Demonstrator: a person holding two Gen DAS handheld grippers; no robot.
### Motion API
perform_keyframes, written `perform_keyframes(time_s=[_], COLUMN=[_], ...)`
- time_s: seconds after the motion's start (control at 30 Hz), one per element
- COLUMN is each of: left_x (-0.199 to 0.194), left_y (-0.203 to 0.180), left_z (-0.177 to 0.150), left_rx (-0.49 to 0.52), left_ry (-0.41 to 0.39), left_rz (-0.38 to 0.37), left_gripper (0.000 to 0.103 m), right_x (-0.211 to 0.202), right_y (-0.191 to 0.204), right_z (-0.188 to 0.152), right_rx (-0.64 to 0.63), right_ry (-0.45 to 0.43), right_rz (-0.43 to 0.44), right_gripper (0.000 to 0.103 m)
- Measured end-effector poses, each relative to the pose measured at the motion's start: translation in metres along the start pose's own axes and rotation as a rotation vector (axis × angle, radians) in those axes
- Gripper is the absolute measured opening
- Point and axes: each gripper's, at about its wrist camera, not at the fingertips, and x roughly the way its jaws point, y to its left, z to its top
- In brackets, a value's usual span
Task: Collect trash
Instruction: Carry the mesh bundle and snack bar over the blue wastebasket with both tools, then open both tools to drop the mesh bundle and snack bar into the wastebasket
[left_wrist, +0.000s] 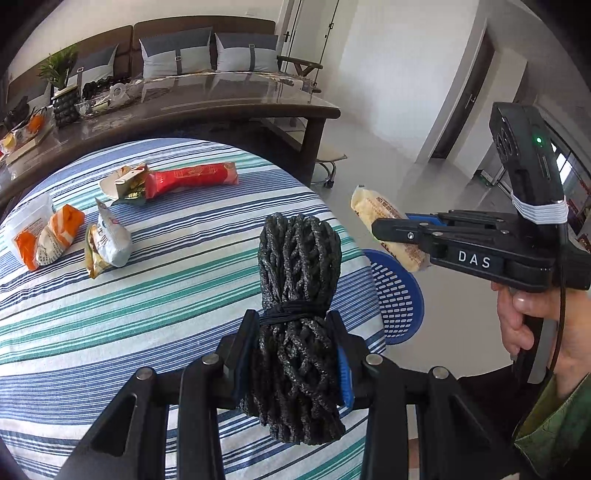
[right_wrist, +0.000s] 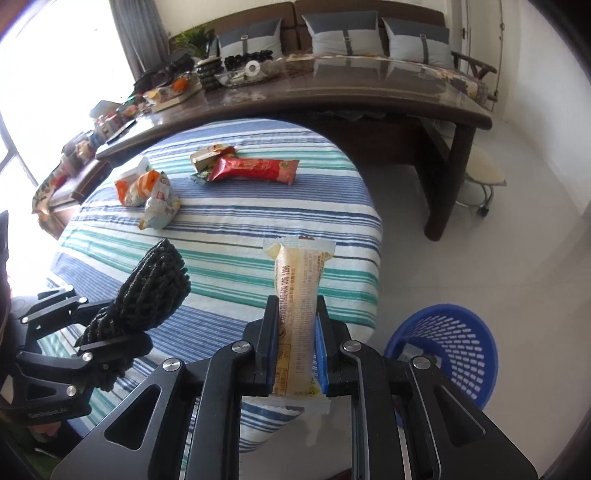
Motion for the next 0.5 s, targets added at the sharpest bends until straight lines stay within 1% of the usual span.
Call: perform_keyframes(time_s=[0.17, 0.27, 0.33, 0.37, 0.47, 0.5], left_x=[0.02, 0.041, 0.062, 0.073, 0.113, 0.126], left_y=[-0.047, -0.077, -0.095, -0.104, -0.126, -0.131], left_z=[0.033, 0.053, 0.064, 0.067, 0.073, 0.074], left_rx=[0.024, 0.032, 0.028, 0.028, 0.024, 0.021], left_ry=[-0.001, 0.007, 0.021, 0.031, 0.068, 0.081], left_rz=[-0.095, -0.144, -0.179, -0.189, -0.215, -0.224], left_gripper=[0.038, 0.038, 0.038, 0.038, 0.039, 0.039], right_x=[-0.031, -0.036, -0.033, -0.028, -0.008, -0.004], right_y=[-0.069, -0.113, -0.142, -0.156, -0.197, -0.207], right_z=[0.01, 0.009, -0.002, -0.01, -0.037, -0.043], right_rx=[0.074, 0.113, 0.144, 0.167, 0.262, 0.276], right_ry=[-0.035, -0.033, -0.039, -0.037, 0.03, 0.045], right_rz=[-0.104, -0.165, -0.221, -0.232, -0.232, -0.238], right_gripper=[0.016, 0.016, 0.016, 0.016, 0.016, 0.016])
